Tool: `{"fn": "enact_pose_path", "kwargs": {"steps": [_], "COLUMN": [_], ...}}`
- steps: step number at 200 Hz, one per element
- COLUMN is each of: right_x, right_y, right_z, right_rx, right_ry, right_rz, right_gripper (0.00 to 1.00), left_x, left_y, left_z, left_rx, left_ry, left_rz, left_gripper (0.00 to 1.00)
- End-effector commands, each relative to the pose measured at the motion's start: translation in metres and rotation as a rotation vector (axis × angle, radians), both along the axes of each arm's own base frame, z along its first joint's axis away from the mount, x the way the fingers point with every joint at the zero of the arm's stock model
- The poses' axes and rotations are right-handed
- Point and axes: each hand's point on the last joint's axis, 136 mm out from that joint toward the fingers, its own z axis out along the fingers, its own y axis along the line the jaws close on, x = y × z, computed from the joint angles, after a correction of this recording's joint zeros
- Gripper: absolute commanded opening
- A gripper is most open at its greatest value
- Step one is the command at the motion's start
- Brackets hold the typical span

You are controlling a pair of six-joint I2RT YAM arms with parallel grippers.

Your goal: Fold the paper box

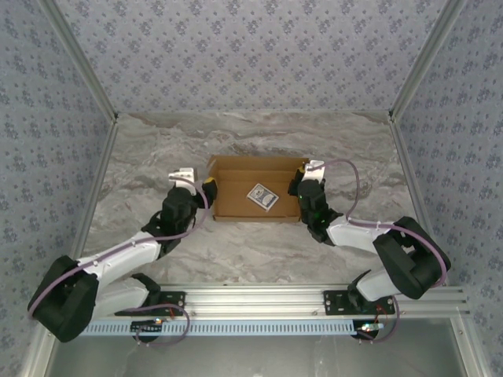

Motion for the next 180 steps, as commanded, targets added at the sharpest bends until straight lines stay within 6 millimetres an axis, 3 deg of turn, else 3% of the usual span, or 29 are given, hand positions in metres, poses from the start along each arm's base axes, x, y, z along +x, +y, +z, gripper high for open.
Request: {"fn": "enact_pose_path", "kwargs": {"steps": [1,44,78,104,133,180], "right_x": [-0.013,-0.011,-0.010,-0.010,-0.010,-0.009], "right_y": [-0.011,-0.009,-0.008,-0.007,-0.007,-0.010], "right_z": [-0.050,-0.047,-0.047,-0.046,-0.044,-0.041], "right_rx": [-0.147,-0.154,-0.152,-0.158,-0.162,-0.177], "right_ry": [0.173,0.174,0.175,0.177,0.181,0.211], "right_rz": [-0.009,-0.005,-0.001,0.002,-0.002,-0.061], "right_gripper": [0.03,0.03,0.03,0.03,0.03,0.01], "left_x": [0.005,0.025,0.044,0.054,0.059,0.060], "left_y": [-0.019,-0.017,-0.018,-0.025,-0.034,-0.037], "left_z": [0.003,0.007,0.012,0.013,0.016,0.018], "left_rx": [0.045,0.102,0.117,0.133,0.106,-0.006], "left_ry": [0.018,-0.010,-0.019,-0.024,-0.018,0.023], "left_rz": [-0.142,-0.207,-0.225,-0.245,-0.278,-0.158], "left_gripper": [0.69,0.74,0.70,0.57,0.32,0.11]}}
